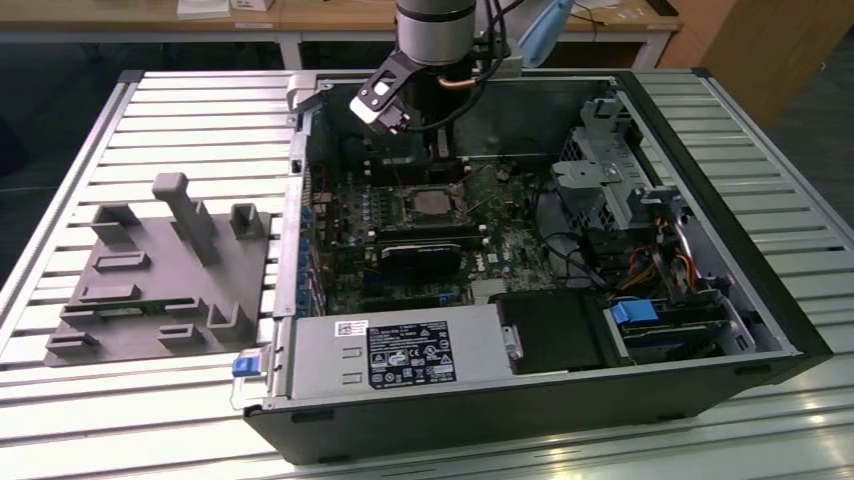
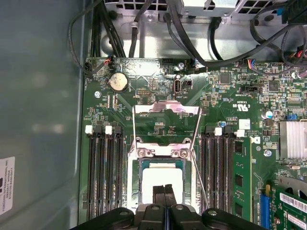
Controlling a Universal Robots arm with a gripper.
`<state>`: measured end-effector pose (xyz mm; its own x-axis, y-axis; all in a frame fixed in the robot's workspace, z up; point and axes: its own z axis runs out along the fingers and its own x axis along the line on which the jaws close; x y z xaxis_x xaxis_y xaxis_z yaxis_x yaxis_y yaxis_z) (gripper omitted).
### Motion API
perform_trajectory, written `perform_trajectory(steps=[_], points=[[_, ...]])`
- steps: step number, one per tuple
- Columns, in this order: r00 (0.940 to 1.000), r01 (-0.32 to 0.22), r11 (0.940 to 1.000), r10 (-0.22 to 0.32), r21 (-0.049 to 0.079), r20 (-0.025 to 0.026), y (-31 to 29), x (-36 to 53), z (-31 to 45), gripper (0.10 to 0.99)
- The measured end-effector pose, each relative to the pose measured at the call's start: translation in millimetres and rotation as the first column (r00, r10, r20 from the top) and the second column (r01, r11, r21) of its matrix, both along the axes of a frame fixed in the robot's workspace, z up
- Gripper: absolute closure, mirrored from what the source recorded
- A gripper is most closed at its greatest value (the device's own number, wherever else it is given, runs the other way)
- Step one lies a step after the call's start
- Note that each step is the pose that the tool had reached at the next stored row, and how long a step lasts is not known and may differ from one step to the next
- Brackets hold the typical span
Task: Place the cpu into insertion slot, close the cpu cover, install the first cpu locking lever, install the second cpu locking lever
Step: 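Close the cpu cover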
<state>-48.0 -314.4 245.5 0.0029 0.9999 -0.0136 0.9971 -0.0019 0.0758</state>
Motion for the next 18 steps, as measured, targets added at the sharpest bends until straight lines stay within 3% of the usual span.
perform_trajectory(steps=[7, 12, 18], points=[[1.0, 0.0, 1.0, 0.0, 0.0, -0.0001, 0.0, 0.0, 11.9, 0.984], [1.0, 0.0, 1.0, 0.0, 0.0, -0.0001, 0.0, 0.5, 12.2, 0.984], [1.0, 0.0, 1.0, 0.0, 0.0, -0.0001, 0.0, 13.7, 12.2, 0.984]])
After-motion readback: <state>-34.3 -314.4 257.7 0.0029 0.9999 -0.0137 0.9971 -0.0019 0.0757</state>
